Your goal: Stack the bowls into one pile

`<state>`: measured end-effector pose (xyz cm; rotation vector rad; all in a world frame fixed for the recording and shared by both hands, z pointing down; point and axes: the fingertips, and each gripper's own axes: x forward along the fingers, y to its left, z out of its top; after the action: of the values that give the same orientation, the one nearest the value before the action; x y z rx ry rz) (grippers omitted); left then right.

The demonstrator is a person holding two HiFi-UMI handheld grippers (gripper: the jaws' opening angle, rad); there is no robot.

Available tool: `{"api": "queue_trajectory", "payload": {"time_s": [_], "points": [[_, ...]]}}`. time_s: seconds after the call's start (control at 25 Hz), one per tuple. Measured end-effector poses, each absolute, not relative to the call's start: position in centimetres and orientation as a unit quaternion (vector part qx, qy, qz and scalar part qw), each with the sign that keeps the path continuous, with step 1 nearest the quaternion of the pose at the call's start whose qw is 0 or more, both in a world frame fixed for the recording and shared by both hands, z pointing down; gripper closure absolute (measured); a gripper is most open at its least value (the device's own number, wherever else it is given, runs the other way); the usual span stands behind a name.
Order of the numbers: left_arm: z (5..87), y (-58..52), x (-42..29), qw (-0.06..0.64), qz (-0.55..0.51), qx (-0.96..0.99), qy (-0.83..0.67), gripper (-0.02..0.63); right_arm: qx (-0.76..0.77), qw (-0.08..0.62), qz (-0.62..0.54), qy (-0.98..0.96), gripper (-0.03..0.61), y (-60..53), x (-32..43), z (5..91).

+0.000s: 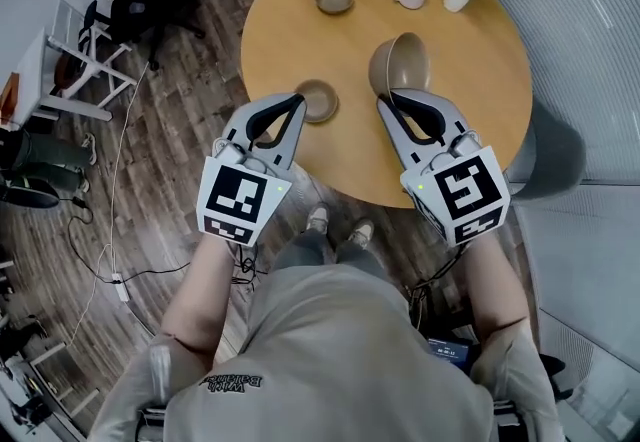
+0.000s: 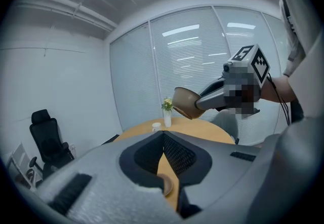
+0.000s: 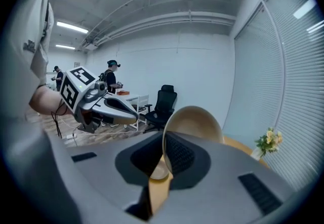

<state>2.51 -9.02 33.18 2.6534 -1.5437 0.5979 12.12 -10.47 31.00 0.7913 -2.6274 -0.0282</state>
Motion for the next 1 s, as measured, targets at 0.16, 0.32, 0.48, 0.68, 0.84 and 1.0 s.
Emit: {"api": "queue_trajectory", "payload": {"time_s": [0.16,0.32,0.48,0.68,0.84,1.0], "points": [[34.6,-9.2,0.3,0.028,0.198,0.836,-0.511,0.595,0.248,0.224,-0.022,-0.942,0.543,-10.8,8.8,32.3],[36.1,-9.6,-2.1,0.046,0.201,0.826,-0.525,0.595,0.218,0.242,-0.013,-0.945,0.543,-11.4,5.8,34.2],[38.2,-9.7,-4.4,0.066,0.207,0.817,-0.534,0.595,0.199,0.263,-0.007,-0.944,0.543,-11.6,3.1,36.7],[40.8,-10.6,-6.3,0.087,0.214,0.809,-0.540,0.595,0.178,0.293,-0.004,-0.939,0.543,-12.6,0.8,40.4],[42.4,-11.1,-7.6,0.104,0.219,0.807,-0.538,0.595,0.161,0.319,0.003,-0.934,0.543,-13.0,-1.2,42.8],[44.7,-11.3,-7.8,0.120,0.229,0.806,-0.533,0.595,0.143,0.342,0.006,-0.929,0.543,-13.1,-2.2,46.0]]}}
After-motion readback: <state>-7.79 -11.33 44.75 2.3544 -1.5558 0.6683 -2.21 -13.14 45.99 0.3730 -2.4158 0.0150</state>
